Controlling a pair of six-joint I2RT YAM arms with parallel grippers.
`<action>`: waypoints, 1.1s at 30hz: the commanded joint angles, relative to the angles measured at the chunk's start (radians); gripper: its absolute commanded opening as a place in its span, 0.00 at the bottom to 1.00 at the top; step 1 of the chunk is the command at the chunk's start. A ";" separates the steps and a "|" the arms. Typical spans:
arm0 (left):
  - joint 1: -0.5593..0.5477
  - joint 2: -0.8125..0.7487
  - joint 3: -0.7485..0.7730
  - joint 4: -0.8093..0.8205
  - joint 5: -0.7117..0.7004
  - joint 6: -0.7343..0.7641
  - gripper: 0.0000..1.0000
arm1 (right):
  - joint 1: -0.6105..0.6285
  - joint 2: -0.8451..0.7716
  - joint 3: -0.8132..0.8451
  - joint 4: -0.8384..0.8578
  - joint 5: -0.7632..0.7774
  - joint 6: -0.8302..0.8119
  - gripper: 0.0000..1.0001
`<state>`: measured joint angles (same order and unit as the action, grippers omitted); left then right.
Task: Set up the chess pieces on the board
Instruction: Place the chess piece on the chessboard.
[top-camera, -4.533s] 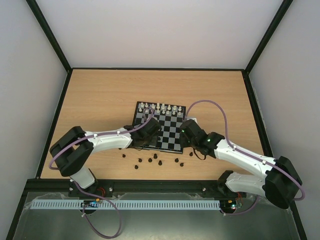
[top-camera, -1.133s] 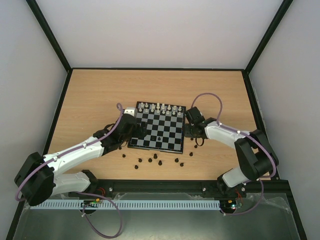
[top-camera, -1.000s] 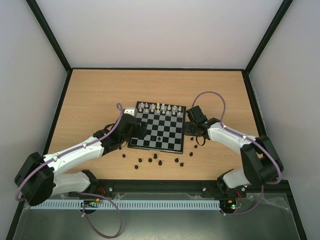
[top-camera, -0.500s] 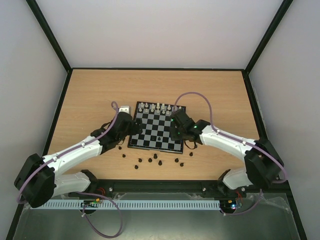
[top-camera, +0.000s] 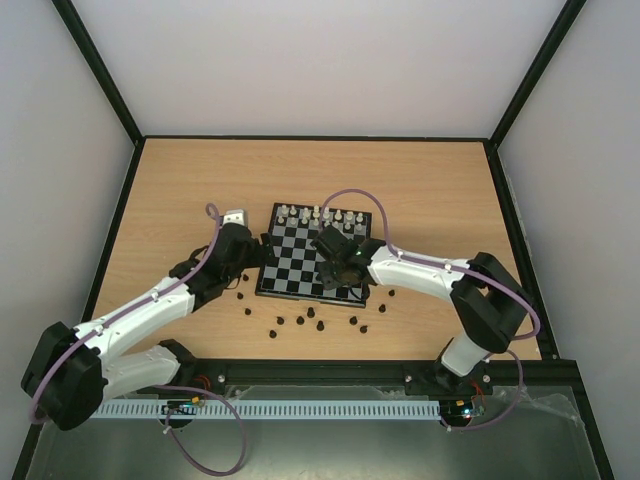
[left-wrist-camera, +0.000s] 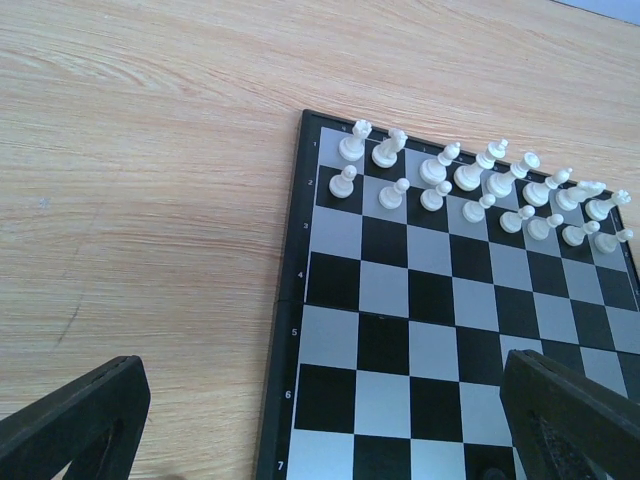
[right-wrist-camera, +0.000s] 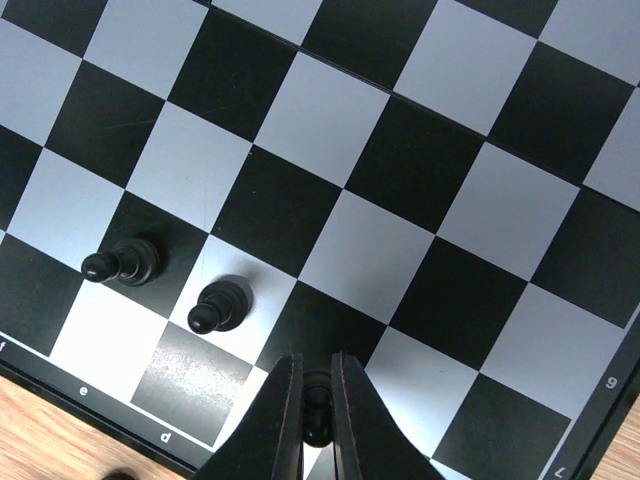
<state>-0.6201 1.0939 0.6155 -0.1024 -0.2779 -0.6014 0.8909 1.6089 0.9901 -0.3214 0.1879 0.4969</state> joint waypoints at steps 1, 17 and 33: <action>0.008 -0.015 -0.014 -0.013 0.006 -0.008 0.99 | 0.013 0.026 0.035 -0.066 0.035 0.000 0.04; 0.009 -0.026 -0.016 -0.011 0.008 -0.008 0.99 | 0.014 0.071 0.040 -0.035 0.027 0.002 0.09; 0.010 -0.022 -0.016 -0.010 0.005 -0.008 0.99 | 0.014 0.082 0.039 -0.011 0.029 -0.001 0.13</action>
<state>-0.6163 1.0851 0.6136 -0.1028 -0.2691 -0.6064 0.8974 1.6749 1.0069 -0.3149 0.2073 0.4973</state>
